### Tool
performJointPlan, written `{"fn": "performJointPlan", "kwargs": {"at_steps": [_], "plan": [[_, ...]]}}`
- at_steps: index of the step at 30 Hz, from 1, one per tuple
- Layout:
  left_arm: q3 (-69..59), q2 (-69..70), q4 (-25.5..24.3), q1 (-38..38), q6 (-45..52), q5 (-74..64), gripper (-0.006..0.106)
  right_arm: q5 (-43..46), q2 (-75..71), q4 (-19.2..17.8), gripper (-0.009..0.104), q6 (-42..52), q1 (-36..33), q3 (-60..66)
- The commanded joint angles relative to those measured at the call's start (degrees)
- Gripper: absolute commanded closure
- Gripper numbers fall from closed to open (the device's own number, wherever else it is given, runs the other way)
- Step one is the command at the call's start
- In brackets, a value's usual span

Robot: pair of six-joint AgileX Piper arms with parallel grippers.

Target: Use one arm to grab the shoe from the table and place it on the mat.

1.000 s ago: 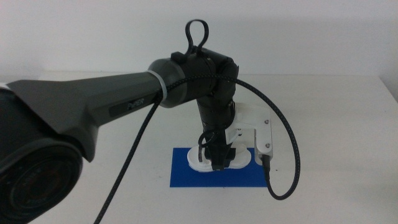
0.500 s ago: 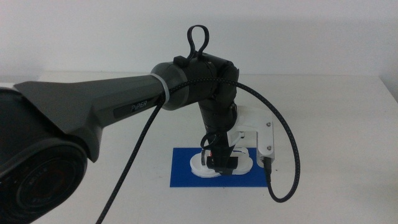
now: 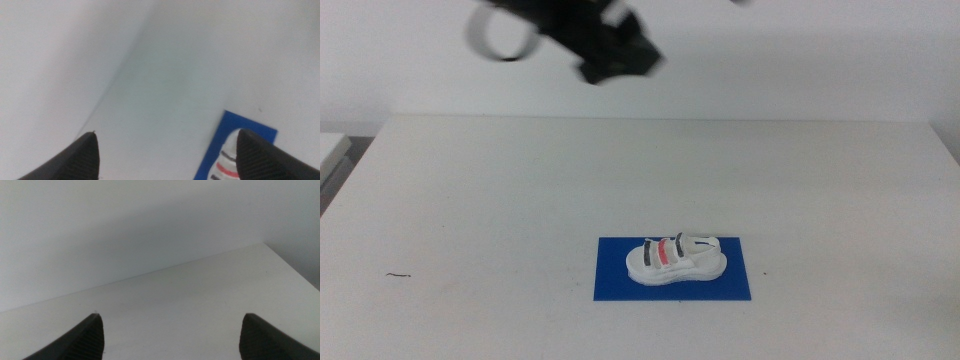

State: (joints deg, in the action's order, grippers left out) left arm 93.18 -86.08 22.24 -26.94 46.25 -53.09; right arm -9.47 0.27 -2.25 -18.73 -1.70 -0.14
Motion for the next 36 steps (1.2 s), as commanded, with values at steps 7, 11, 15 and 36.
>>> {"fn": "performJointPlan", "kwargs": {"at_steps": [7,11,15,36], "plan": [[-35.45,30.84,0.97,6.83,-15.03,30.35,0.007,0.48,-0.27,-0.34,0.016,0.32,-0.1,0.14],[-49.62,41.91,0.72,8.74,-21.28,42.57,0.007,0.48,-0.27,-0.34,0.016,0.32,-0.1,0.14],[-62.06,48.9,2.15,10.76,-22.26,52.55,0.007,0.48,-0.27,-0.34,0.016,0.32,-0.1,0.14],[-91.32,81.38,-22.69,24.44,-51.32,47.86,0.007,0.48,-0.27,-0.34,0.016,0.32,-0.1,0.14]]}}
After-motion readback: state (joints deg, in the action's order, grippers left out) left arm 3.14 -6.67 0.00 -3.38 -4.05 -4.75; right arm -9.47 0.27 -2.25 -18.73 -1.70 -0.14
